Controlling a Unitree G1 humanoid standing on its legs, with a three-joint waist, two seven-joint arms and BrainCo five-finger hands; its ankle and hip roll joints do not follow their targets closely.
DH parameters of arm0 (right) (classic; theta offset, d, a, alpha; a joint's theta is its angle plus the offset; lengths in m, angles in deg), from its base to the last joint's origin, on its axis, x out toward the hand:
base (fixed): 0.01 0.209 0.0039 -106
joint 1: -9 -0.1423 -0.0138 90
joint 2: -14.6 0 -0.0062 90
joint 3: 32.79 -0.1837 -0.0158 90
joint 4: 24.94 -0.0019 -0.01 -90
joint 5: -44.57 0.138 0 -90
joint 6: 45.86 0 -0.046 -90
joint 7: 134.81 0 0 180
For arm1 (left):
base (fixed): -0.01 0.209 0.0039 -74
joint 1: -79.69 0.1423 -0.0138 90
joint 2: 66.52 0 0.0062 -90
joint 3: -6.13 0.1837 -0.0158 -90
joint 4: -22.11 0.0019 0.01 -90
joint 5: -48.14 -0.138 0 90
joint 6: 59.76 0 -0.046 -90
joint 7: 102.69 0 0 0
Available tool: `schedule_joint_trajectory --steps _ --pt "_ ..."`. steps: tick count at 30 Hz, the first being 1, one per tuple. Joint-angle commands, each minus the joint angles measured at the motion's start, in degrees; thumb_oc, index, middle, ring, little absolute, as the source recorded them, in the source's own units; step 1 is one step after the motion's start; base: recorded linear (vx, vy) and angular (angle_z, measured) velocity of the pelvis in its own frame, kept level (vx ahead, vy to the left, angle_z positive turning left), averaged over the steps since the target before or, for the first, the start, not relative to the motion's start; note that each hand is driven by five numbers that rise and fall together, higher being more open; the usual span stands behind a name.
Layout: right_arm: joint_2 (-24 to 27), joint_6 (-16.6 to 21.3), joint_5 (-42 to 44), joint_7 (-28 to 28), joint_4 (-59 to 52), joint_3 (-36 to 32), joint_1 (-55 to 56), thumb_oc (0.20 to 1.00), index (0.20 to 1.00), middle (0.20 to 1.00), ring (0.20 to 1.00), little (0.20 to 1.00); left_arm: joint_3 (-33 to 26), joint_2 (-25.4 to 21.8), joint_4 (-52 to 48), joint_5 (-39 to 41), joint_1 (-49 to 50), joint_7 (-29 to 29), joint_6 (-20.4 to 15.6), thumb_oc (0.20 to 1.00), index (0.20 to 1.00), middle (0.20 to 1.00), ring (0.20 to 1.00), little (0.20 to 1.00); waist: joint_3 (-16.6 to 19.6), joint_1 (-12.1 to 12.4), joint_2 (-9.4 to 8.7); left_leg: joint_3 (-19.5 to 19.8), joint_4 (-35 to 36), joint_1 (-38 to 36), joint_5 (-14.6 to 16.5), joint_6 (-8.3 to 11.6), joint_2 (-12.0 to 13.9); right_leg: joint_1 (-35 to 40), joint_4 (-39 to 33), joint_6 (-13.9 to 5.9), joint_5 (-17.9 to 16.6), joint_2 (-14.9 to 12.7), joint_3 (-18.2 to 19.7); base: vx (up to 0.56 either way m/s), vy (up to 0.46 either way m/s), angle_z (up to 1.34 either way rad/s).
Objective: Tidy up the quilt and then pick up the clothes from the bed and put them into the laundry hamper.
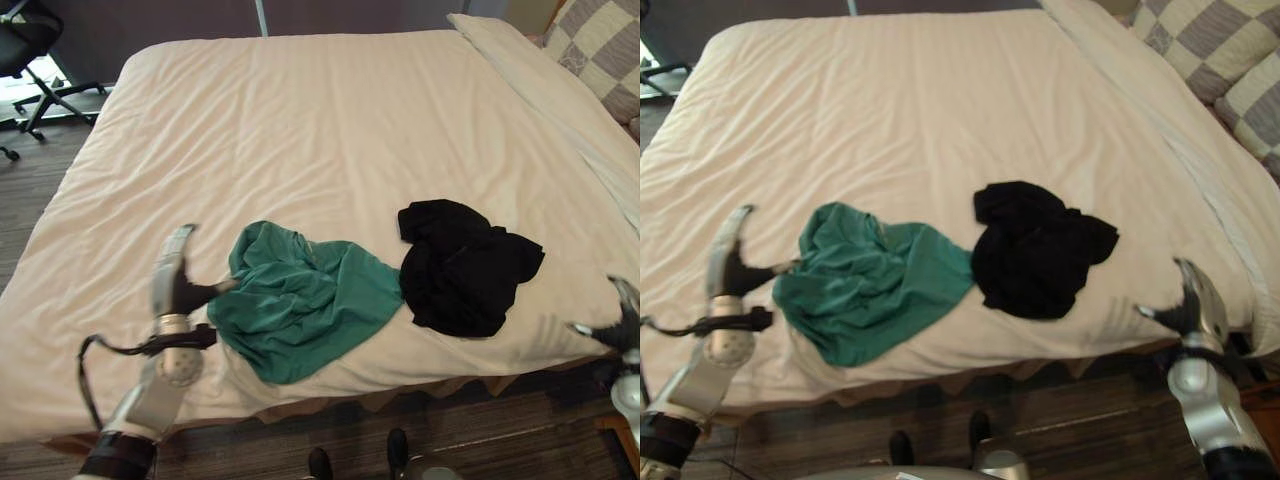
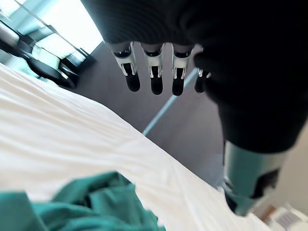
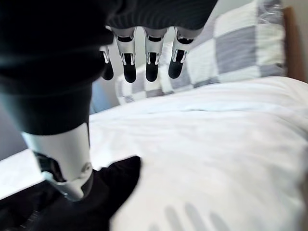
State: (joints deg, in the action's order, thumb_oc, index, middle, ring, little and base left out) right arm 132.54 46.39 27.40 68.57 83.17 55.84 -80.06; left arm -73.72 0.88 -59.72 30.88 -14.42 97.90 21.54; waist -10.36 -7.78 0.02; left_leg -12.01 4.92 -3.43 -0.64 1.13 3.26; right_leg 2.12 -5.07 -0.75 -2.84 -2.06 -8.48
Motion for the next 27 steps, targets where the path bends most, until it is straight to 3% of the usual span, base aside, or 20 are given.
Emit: schedule_joint_trajectory --steps 1,3,4,5,6,7,8,9,10,11,16,20,24,27 --pt "2.81 -0.23 -3.40 -0.13 -0.02 -0.02 -6.44 1.000 1.000 1.000 1.000 1.000 -0.21 -4.19 1.80 -3.84 -5.31 -4.90 -1.60 1.000 1.000 1.000 1.000 1.000 -1.46 0.38 -1.55 -2.62 0.08 -0.57 2.25 3.09 2.34 1.09 0.14 -8.26 3.49 -5.78 3.35 -0.12 -0.007 -0.04" --pt "2.66 -0.05 -3.43 0.23 -1.51 1.17 -9.08 1.000 1.000 1.000 1.000 1.000 2.45 -5.51 2.22 -4.08 -8.52 -6.29 -1.33 1.000 1.000 1.000 1.000 1.000 -3.18 0.11 -1.04 -2.57 0.08 1.67 1.67 3.01 2.11 -1.55 0.45 -8.43 2.77 -5.87 3.93 -0.16 0.026 -0.06" --pt "6.19 0.84 -2.69 -1.36 -3.43 2.54 -11.57 1.000 1.000 1.000 1.000 1.000 0.71 -20.00 11.82 -0.42 -14.32 -7.93 -3.24 1.000 1.000 1.000 1.000 1.000 -3.06 -0.62 0.58 -3.19 0.08 2.28 1.38 3.09 2.05 -2.79 0.62 -8.67 2.37 -6.05 4.55 -0.14 0.075 -0.07" --pt "3.87 1.04 -2.90 -0.86 -4.06 4.64 -13.89 1.000 1.000 1.000 1.000 1.000 7.19 -13.93 16.15 -2.88 -19.71 -5.10 -0.89 1.000 1.000 1.000 1.000 1.000 -3.30 -1.78 0.12 -3.97 0.08 3.17 1.17 3.01 2.03 -4.32 0.87 -8.76 2.00 -5.97 5.26 -0.06 0.073 -0.07" --pt "3.88 1.05 -2.89 -0.86 -4.05 4.47 -13.80 1.000 1.000 1.000 1.000 1.000 7.49 -13.87 16.36 -2.87 -20.05 -5.02 -0.94 1.000 1.000 1.000 1.000 1.000 -3.23 -1.60 0.14 -4.01 0.08 3.29 1.15 3.01 2.04 -4.48 0.90 -8.75 1.97 -5.95 5.31 -0.09 0.039 -0.17" --pt "1.43 1.75 -3.95 -0.39 -4.40 8.06 -16.08 1.000 1.000 1.000 1.000 1.000 13.84 -3.36 26.04 -6.46 -22.48 -3.47 2.44 1.000 1.000 1.000 1.000 1.000 -3.58 -2.94 -0.30 -5.15 0.08 3.86 1.10 2.81 2.16 -6.08 1.42 -8.77 1.80 -5.65 6.39 -0.23 0.031 -0.39" --pt "0.80 2.07 -3.05 0.96 -6.37 10.93 -21.43 1.000 1.000 1.000 1.000 1.000 20.96 5.90 43.75 -12.63 -32.89 -2.55 8.09 1.000 1.000 1.000 1.000 1.000 -5.35 -4.17 -0.93 -6.69 0.08 6.99 0.40 2.60 2.19 -11.03 2.91 -8.74 1.00 -5.11 8.37 -0.29 0.045 -0.84" --pt "1.20 2.39 -1.83 2.01 -5.52 13.10 -25.65 1.000 1.000 1.000 1.000 1.000 23.63 9.49 50.95 -14.81 -34.94 -4.36 8.55 0.504 0.504 0.504 0.504 0.504 -6.44 -4.22 -0.87 -7.01 0.08 8.32 0.07 2.62 2.43 -12.92 3.68 -8.83 1.06 -5.19 8.41 -0.27 0.032 -0.81" --pt "1.44 2.43 -1.45 2.24 -5.22 13.53 -27.07 1.000 1.000 1.000 1.000 1.000 23.76 9.63 52.06 -15.85 -33.77 -4.92 8.38 0.253 0.253 0.253 0.253 0.253 -6.82 -3.87 -0.75 -6.97 0.08 8.74 -0.13 2.61 2.39 -13.42 3.88 -8.78 0.95 -5.26 8.40 -0.09 0.011 -0.49" --pt "1.43 2.44 -1.44 2.26 -5.15 13.62 -27.21 1.000 1.000 1.000 1.000 1.000 23.69 9.61 52.08 -15.87 -33.79 -4.90 8.37 0.200 0.200 0.200 0.200 0.200 -6.75 -3.89 -0.76 -7.01 0.08 8.97 -0.39 2.60 2.41 -13.67 3.86 -8.72 0.72 -5.23 8.46 -0.06 -0.002 0.00" --pt "4.51 2.25 -2.41 2.79 -4.99 15.26 -33.64 1.000 1.000 1.000 1.000 1.000 20.76 8.42 44.32 -15.38 -23.55 -4.93 5.88 0.200 0.200 0.200 0.200 0.200 -9.03 -0.50 -0.42 -5.32 0.08 11.34 -1.90 2.95 2.47 -15.23 4.40 -8.20 0.39 -5.83 6.80 -0.03 -0.044 0.05" --pt "5.78 1.48 -4.15 2.47 -4.12 17.91 -37.79 1.000 1.000 1.000 1.000 1.000 19.16 7.22 39.72 -13.07 -22.15 -3.99 5.26 0.200 0.200 0.200 0.200 0.200 -9.45 0.73 -0.40 -4.26 0.08 12.51 -2.53 3.21 2.37 -15.83 4.72 -8.02 0.49 -5.98 5.75 -0.01 -0.063 0.25" --pt "6.71 -0.21 -3.59 2.10 3.85 23.55 -46.55 1.000 1.000 1.000 1.000 1.000 16.77 6.48 33.16 -7.60 -19.20 -1.61 3.63 0.200 0.200 0.200 0.200 0.200 -10.66 3.56 -0.38 -3.18 0.08 14.18 -3.34 3.76 2.14 -16.88 5.18 -7.92 0.47 -6.21 4.78 0.00 -0.063 0.20" --pt "5.84 -2.06 -2.40 1.50 13.90 27.81 -51.84 1.000 1.000 1.000 1.000 1.000 12.05 8.45 30.16 0.41 -17.56 1.80 2.42 0.200 0.200 0.200 0.200 0.200 -11.94 5.33 0.40 -2.22 0.08 16.18 -3.86 4.32 1.99 -18.43 6.07 -7.80 0.92 -6.55 3.62 0.00 -0.076 0.25"
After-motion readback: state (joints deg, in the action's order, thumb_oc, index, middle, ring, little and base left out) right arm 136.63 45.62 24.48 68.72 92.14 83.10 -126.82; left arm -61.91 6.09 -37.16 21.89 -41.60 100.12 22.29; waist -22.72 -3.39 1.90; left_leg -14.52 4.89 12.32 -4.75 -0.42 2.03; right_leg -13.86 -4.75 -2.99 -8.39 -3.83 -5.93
